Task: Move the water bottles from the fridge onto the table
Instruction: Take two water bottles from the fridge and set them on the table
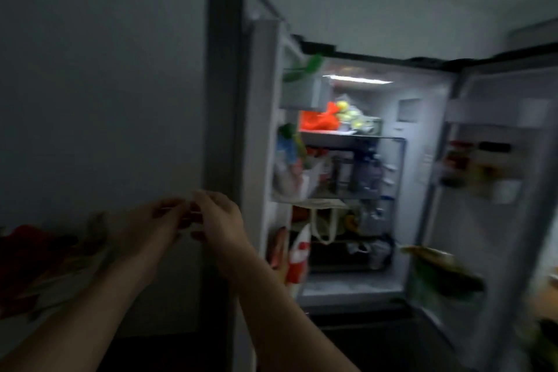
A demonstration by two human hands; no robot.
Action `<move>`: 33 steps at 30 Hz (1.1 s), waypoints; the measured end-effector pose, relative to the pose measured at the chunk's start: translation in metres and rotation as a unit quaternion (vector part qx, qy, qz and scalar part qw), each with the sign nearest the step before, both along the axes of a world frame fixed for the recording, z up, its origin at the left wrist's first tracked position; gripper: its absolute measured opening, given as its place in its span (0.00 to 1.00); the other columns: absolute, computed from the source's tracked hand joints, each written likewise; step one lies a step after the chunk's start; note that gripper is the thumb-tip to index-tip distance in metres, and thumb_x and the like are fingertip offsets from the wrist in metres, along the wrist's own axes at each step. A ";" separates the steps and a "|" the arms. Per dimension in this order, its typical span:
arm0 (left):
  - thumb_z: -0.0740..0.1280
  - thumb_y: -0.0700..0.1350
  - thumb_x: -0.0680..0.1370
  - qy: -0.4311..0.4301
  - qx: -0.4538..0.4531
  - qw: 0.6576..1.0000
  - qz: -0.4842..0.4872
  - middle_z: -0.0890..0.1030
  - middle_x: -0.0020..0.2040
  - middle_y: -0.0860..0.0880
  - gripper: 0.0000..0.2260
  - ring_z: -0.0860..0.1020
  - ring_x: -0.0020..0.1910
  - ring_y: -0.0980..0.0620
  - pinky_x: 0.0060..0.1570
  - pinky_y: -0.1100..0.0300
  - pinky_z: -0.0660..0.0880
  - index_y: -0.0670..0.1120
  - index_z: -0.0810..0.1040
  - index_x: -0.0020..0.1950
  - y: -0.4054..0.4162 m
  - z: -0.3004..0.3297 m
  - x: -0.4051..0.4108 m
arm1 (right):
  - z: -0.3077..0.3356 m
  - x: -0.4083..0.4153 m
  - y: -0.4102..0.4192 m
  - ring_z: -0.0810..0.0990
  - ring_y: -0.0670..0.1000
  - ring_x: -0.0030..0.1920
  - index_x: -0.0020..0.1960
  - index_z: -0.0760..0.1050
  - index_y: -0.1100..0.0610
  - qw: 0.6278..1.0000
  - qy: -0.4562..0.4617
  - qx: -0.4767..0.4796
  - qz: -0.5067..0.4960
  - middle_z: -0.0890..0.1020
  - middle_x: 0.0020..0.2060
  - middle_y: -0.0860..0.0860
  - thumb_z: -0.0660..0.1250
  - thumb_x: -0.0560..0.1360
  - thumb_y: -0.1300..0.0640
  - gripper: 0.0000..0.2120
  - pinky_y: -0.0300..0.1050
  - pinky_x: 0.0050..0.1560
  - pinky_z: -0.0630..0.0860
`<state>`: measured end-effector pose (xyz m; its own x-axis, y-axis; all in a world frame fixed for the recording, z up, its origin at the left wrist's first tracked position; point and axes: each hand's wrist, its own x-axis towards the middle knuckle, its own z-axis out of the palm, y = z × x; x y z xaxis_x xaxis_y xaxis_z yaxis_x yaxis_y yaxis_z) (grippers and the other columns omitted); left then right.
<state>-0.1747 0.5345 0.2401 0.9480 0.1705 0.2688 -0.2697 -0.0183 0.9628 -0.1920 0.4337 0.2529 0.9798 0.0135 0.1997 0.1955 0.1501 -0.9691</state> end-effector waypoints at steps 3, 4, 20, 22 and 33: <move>0.62 0.40 0.80 -0.061 -0.013 0.998 -0.015 0.83 0.41 0.47 0.12 0.81 0.32 0.58 0.31 0.64 0.76 0.51 0.79 0.38 -0.092 0.014 -0.016 | 0.012 -0.031 -0.093 0.81 0.47 0.36 0.41 0.79 0.52 0.999 -0.037 0.017 -0.016 0.82 0.36 0.50 0.66 0.79 0.54 0.08 0.39 0.33 0.77; 0.63 0.41 0.79 -0.071 -0.015 0.997 -0.027 0.84 0.38 0.47 0.12 0.81 0.31 0.57 0.31 0.61 0.76 0.50 0.81 0.37 -0.124 0.016 -0.021 | 0.014 -0.036 -0.125 0.82 0.47 0.37 0.43 0.80 0.53 0.999 -0.038 0.011 -0.023 0.83 0.37 0.52 0.66 0.79 0.52 0.08 0.40 0.35 0.79; 0.68 0.44 0.77 0.090 -0.004 0.995 -0.048 0.81 0.34 0.46 0.06 0.77 0.31 0.49 0.27 0.62 0.71 0.46 0.82 0.41 -0.393 -0.001 0.127 | -0.008 0.084 -0.479 0.77 0.45 0.32 0.50 0.77 0.55 0.975 0.069 -0.031 -0.209 0.81 0.38 0.50 0.62 0.81 0.49 0.11 0.38 0.30 0.74; 0.68 0.42 0.77 0.095 0.013 0.995 -0.042 0.81 0.34 0.46 0.06 0.77 0.31 0.49 0.28 0.62 0.70 0.44 0.81 0.41 -0.407 -0.007 0.172 | -0.013 0.122 -0.500 0.78 0.47 0.38 0.49 0.76 0.53 0.973 0.069 -0.041 -0.217 0.81 0.42 0.51 0.63 0.81 0.49 0.08 0.39 0.33 0.75; 0.67 0.44 0.77 0.125 0.011 0.988 -0.090 0.81 0.38 0.47 0.05 0.77 0.34 0.50 0.28 0.61 0.71 0.45 0.81 0.45 -0.482 -0.016 0.399 | -0.023 0.408 -0.575 0.81 0.55 0.51 0.65 0.72 0.56 0.959 0.114 -0.082 -0.247 0.81 0.52 0.54 0.70 0.76 0.52 0.19 0.52 0.52 0.80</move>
